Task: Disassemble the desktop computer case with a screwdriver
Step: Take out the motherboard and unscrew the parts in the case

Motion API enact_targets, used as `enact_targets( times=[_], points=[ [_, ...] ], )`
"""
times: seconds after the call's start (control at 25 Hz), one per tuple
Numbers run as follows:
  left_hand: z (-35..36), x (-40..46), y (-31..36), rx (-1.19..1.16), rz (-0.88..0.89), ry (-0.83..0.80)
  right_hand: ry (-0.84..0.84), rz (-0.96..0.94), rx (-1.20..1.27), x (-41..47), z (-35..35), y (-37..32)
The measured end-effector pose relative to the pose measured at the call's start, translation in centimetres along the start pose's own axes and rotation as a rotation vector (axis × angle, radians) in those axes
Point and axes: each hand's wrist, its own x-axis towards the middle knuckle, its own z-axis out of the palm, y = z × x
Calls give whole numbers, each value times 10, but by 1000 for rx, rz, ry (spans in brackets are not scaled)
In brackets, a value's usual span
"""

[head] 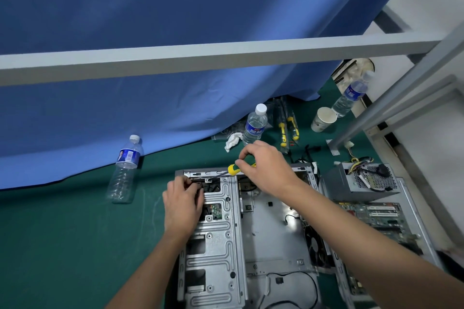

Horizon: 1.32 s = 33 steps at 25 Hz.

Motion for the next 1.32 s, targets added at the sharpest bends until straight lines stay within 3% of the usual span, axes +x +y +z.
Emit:
enact_targets(
  times=[0.36,0.56,0.84,1.0,1.16,1.32],
  points=[
    [2,-1,-2,-28,12,17,-136,-218,-308,27,-11,-44],
    [2,-1,-2,-34,0,8,-306,-465,-573,45,-15,-81],
    [3,-1,-2,-38,3,5,-351,-355,-703,59,-8,-105],
    [3,0,-4,-37,5,-1,-553,-589,-704,57,-18,-103],
    [2,1,-3,-38,-5,-1,-430,-331,-792,53,-17,-100],
    [1,-1,-3,-40,-9,-11,-407,-567,-697,52,-20,-90]
  ],
)
